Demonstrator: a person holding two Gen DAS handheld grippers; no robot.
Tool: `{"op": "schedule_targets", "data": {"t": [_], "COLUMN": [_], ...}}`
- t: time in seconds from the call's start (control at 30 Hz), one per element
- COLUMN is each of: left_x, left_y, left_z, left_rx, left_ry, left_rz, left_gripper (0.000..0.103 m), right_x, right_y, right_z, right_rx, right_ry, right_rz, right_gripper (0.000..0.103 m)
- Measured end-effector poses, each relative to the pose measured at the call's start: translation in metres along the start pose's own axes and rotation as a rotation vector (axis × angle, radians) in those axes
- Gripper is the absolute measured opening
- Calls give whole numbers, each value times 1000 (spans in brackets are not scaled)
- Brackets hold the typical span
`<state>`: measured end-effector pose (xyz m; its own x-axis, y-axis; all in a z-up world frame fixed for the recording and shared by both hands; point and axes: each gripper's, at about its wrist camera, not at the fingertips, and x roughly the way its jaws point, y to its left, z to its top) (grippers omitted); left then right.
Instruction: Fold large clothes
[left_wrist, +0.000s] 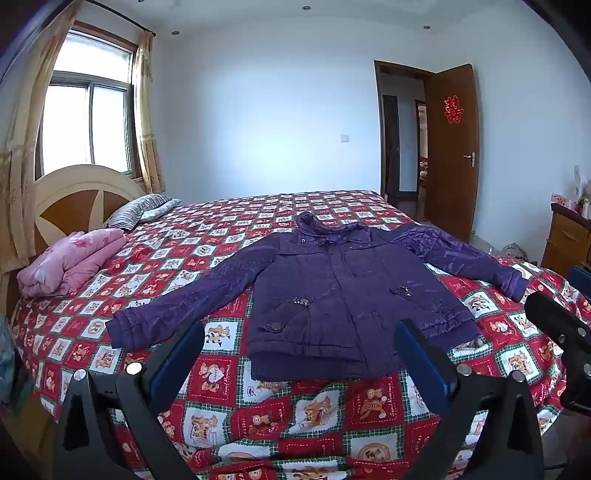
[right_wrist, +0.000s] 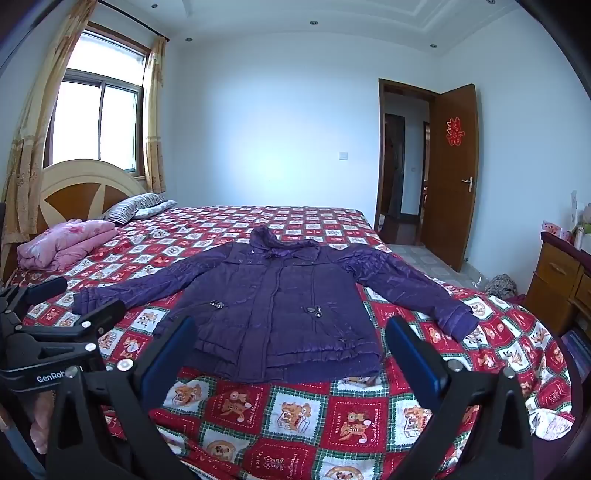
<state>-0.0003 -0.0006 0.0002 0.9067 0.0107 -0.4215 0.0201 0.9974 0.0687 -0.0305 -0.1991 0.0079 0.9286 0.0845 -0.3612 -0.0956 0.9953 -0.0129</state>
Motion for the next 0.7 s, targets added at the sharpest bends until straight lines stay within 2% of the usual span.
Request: {"op": "schedule_targets", "data": {"t": [0.13, 0.17, 0.7], "left_x": [-1, -3, -2], "left_y": [-4, 2, 6], "left_z": [0, -1, 0], "left_rx": [9, -21, -35], "left_ry": [-12, -29, -25], "left_rz": [17, -3, 13], "left_gripper": [102, 102, 102], "right_x": [0, 0, 1], "right_y": [0, 1, 1], "right_z": [0, 0, -2], "right_rx": [-2, -3, 0], "right_ry": [-1, -2, 9], "right_rz": [-1, -2, 3], "right_gripper": [103, 103, 103]}}
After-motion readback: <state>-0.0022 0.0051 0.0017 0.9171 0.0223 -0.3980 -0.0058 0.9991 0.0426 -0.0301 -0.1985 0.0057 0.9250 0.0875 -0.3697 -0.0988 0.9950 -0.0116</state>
